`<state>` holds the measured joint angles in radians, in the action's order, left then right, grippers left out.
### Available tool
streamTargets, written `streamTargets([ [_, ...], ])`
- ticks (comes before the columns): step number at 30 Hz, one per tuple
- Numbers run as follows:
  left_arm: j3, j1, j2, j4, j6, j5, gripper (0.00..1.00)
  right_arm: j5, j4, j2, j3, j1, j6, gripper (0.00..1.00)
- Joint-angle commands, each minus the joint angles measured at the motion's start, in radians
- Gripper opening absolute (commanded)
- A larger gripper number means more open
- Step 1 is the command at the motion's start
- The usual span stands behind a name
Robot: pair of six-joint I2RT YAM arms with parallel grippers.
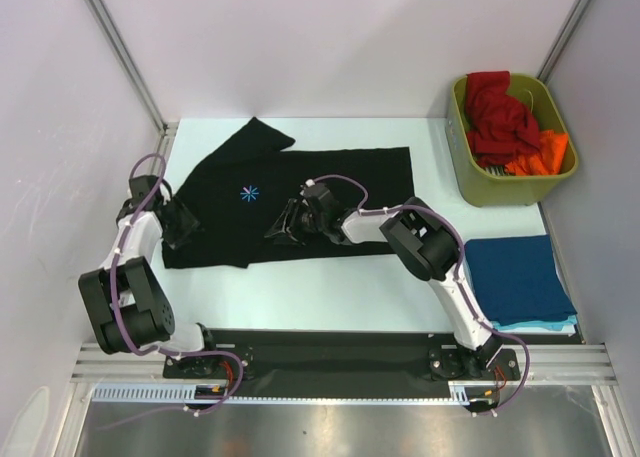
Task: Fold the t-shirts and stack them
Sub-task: Fold the tshirt
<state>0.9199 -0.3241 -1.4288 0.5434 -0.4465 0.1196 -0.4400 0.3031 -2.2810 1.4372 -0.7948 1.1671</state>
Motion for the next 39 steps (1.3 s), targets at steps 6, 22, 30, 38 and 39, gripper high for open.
streamTargets([
  [6, 0.011, -0.082, 0.044, -0.03, -0.02, 0.015, 0.5, 0.044, 0.062, -0.07, 0.086, -0.012, 0.052, 0.45],
  [22, -0.024, -0.15, -0.013, -0.057, -0.049, -0.055, 0.49, 0.179, 0.08, -0.107, 0.134, -0.012, 0.158, 0.43],
  [30, -0.042, -0.174, -0.018, -0.071, -0.046, -0.048, 0.48, 0.199, 0.142, -0.15, 0.173, 0.011, 0.267, 0.43],
  [38, -0.07, -0.179, 0.016, -0.065, -0.044, -0.067, 0.47, 0.161, 0.004, -0.126, 0.221, 0.039, 0.223, 0.51],
  [39, -0.082, -0.179, 0.031, -0.063, -0.046, -0.078, 0.47, 0.134, -0.056, -0.115, 0.226, 0.04, 0.197, 0.51],
])
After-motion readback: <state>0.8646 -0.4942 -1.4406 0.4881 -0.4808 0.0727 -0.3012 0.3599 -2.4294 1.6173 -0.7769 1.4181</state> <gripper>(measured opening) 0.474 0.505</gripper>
